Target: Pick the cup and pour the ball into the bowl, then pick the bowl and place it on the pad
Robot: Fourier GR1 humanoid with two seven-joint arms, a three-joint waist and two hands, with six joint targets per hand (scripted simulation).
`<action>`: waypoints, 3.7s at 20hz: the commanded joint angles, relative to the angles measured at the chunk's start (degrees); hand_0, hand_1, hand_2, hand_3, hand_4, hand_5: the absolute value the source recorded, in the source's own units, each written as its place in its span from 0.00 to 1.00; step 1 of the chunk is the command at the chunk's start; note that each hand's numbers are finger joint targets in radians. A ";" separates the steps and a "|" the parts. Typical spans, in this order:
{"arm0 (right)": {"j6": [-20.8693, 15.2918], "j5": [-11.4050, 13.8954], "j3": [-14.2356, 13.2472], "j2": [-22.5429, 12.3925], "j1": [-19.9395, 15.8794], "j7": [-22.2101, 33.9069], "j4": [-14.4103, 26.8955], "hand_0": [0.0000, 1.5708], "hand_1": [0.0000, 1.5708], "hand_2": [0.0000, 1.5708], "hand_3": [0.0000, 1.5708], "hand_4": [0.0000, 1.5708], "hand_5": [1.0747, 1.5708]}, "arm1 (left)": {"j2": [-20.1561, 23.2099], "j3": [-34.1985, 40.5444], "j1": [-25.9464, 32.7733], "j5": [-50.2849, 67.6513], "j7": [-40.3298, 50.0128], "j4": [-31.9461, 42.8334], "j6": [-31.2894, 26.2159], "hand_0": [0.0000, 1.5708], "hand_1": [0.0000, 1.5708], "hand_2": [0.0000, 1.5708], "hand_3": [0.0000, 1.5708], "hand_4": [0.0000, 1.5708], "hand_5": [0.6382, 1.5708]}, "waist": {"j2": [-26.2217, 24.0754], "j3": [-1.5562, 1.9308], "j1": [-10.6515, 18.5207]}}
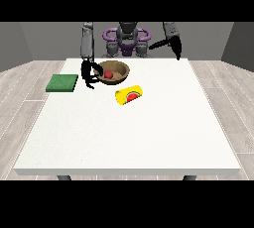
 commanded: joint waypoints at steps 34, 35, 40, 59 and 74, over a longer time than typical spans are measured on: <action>25.29 -11.20 -16.10 -33.76 -7.52 6.21 10.22 1.00 1.00 1.00 0.76 0.64 0.99 | 0.09 -1.97 0.43 -2.47 -5.68 -9.89 7.35 0.00 0.00 0.00 0.00 0.00 0.99 | 18.17 1.34 -2.24; 24.25 -10.33 -15.67 -33.81 -7.31 5.75 11.06 1.00 1.00 1.00 0.50 0.65 0.99 | 0.39 -1.43 -0.17 -2.08 -4.32 -10.90 7.35 0.00 0.00 0.00 0.00 0.00 0.99 | 17.54 1.30 -2.42; 25.29 -9.96 -16.83 -37.00 -9.90 1.80 15.13 1.00 1.00 1.00 0.00 0.66 1.00 | 0.77 -3.53 2.20 -2.99 -1.51 -18.82 6.51 0.00 0.00 0.00 0.00 0.00 0.99 | 21.25 1.30 -1.18; 27.61 -8.99 -15.57 -38.97 -11.43 3.40 19.40 1.00 1.00 1.00 0.65 0.47 1.00 | 1.37 -3.18 7.06 -0.03 0.79 -26.63 3.69 0.00 0.00 0.00 0.00 0.00 1.00 | 20.18 1.22 -2.22; 21.66 -3.90 -13.11 -45.72 -12.44 3.05 20.90 0.00 0.00 0.26 0.15 0.00 0.83 | 1.37 -3.69 9.32 -2.65 6.19 -35.58 5.57 0.00 0.00 0.00 0.00 0.00 0.99 | 22.88 1.25 -4.23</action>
